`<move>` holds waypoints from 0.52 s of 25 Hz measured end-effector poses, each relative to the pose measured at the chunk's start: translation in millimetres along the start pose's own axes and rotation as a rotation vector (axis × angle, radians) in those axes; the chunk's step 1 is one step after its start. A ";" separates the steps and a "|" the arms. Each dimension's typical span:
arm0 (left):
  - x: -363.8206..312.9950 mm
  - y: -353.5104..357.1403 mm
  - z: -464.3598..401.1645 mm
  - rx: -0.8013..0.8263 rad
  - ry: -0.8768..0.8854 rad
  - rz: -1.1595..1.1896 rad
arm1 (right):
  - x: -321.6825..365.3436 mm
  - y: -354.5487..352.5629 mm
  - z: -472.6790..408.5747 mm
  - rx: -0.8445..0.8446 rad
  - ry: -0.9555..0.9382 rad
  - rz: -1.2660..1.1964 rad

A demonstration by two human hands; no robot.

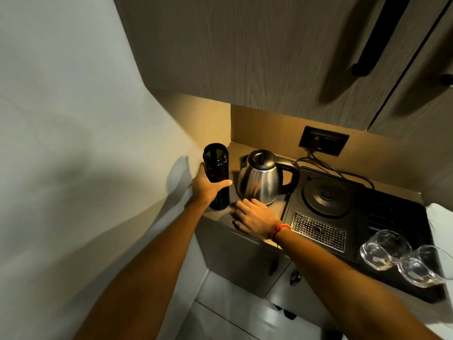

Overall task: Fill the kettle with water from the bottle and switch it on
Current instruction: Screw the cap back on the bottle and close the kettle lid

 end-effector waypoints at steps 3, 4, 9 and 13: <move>4.2 -1.5 -0.4 0.012 -0.023 0.020 | -4.9 10.8 4.3 0.061 0.104 -0.007; 5.0 -1.5 -0.2 0.016 -0.028 0.025 | -6.1 12.9 3.7 0.090 0.113 -0.011; 2.4 -2.8 2.2 0.021 -0.018 0.046 | -14.1 9.1 0.5 0.125 0.253 -0.345; -0.4 -5.5 2.6 0.026 -0.009 0.104 | -43.2 -51.2 -6.4 -0.325 0.434 -0.646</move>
Point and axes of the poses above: each hand's wrist, its own z-axis away from the middle knuckle, its own y-axis out of the palm, x = y × z, the point moved 5 cm from there along -z, towards the middle knuckle
